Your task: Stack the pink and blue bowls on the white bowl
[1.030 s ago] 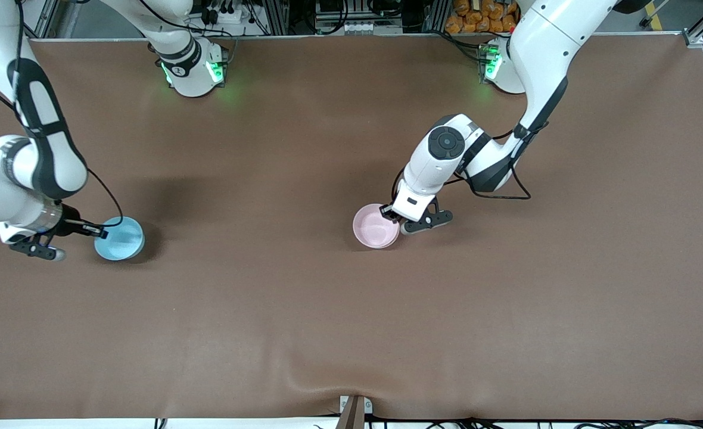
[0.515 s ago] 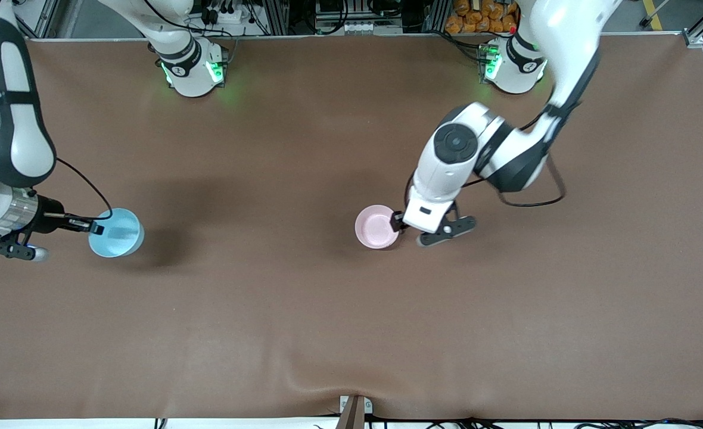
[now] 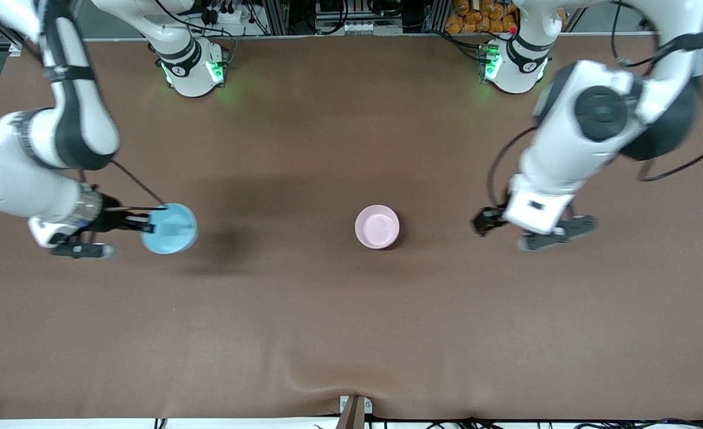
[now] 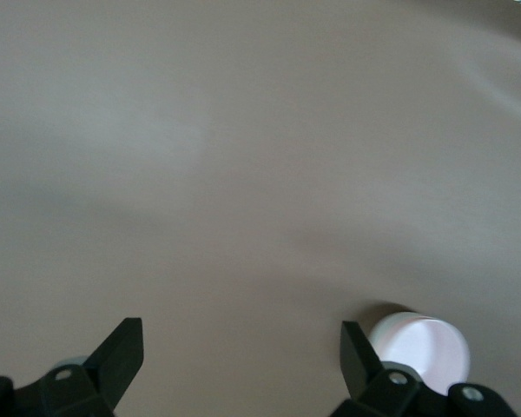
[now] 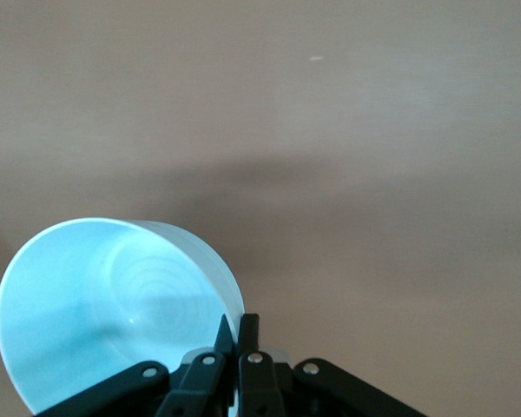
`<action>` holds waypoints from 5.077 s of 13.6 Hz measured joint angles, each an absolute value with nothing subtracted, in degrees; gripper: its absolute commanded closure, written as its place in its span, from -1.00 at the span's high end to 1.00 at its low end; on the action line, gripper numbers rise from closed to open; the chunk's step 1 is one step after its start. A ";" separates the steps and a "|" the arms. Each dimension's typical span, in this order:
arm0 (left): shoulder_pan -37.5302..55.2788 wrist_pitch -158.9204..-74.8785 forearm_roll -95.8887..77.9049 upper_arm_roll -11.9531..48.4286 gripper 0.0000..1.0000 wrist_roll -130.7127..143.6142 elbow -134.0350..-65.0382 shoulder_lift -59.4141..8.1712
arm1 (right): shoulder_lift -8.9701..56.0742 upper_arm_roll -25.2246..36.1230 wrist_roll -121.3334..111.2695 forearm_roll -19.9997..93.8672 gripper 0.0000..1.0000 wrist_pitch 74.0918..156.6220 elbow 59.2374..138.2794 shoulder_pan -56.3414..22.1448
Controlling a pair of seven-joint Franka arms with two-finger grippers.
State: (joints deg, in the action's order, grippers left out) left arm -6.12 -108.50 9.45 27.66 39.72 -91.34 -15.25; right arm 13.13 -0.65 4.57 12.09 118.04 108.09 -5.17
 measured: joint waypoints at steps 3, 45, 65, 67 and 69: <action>-11.99 -105.67 5.13 27.66 1.00 32.05 -91.16 -11.30 | 13.14 -0.75 15.52 12.11 -1.00 120.49 107.91 -13.61; 3.97 -88.51 -1.48 -0.16 1.00 14.07 -90.49 -0.21 | 38.04 -0.38 73.60 12.10 -1.00 145.44 94.97 -44.52; 4.02 -88.50 -1.49 -0.07 1.00 14.07 -91.69 -0.22 | 21.54 2.25 41.52 5.08 1.00 118.48 92.27 -28.48; 4.03 -88.50 -1.49 -0.08 1.00 14.07 -91.70 -0.22 | 19.29 2.29 34.95 4.98 1.00 115.02 92.70 -24.45; 4.03 -88.50 -1.49 -0.09 1.00 14.07 -91.70 -0.22 | 16.56 2.33 26.94 4.85 1.00 111.86 93.64 -19.91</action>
